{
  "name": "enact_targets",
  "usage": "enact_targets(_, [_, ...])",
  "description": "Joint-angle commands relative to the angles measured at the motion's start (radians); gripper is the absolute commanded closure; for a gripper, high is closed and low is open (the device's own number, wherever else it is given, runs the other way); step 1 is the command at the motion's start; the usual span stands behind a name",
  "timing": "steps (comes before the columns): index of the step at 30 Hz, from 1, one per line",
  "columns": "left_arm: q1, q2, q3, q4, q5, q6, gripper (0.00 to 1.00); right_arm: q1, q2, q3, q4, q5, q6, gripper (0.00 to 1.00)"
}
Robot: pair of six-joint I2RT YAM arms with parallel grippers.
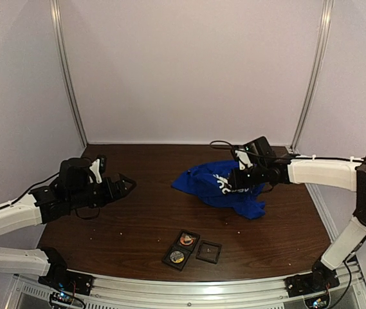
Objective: Remove the brooch from the garment
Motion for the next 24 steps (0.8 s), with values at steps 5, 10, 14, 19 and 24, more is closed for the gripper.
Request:
enact_targets(5, [0.007,0.006,-0.031,0.077,0.054,0.017,0.03,0.053,-0.169,-0.355,0.039,-0.090,0.221,1.00])
enact_targets(10, [0.005,0.056,-0.028,0.152,0.125,-0.001,0.04,0.057,-0.258,-0.382,0.006,-0.078,0.231,0.94])
enact_targets(14, [-0.033,0.109,-0.007,0.211,0.150,-0.028,0.05,0.059,-0.327,-0.339,-0.028,-0.052,0.225,0.59])
enact_targets(19, [-0.105,0.219,0.039,0.266,0.167,-0.068,0.05,0.073,-0.319,-0.272,-0.045,-0.023,0.199,0.32])
enact_targets(24, [-0.164,0.298,0.086,0.305,0.165,-0.086,0.05,0.082,-0.227,-0.212,-0.055,0.069,0.198,0.24])
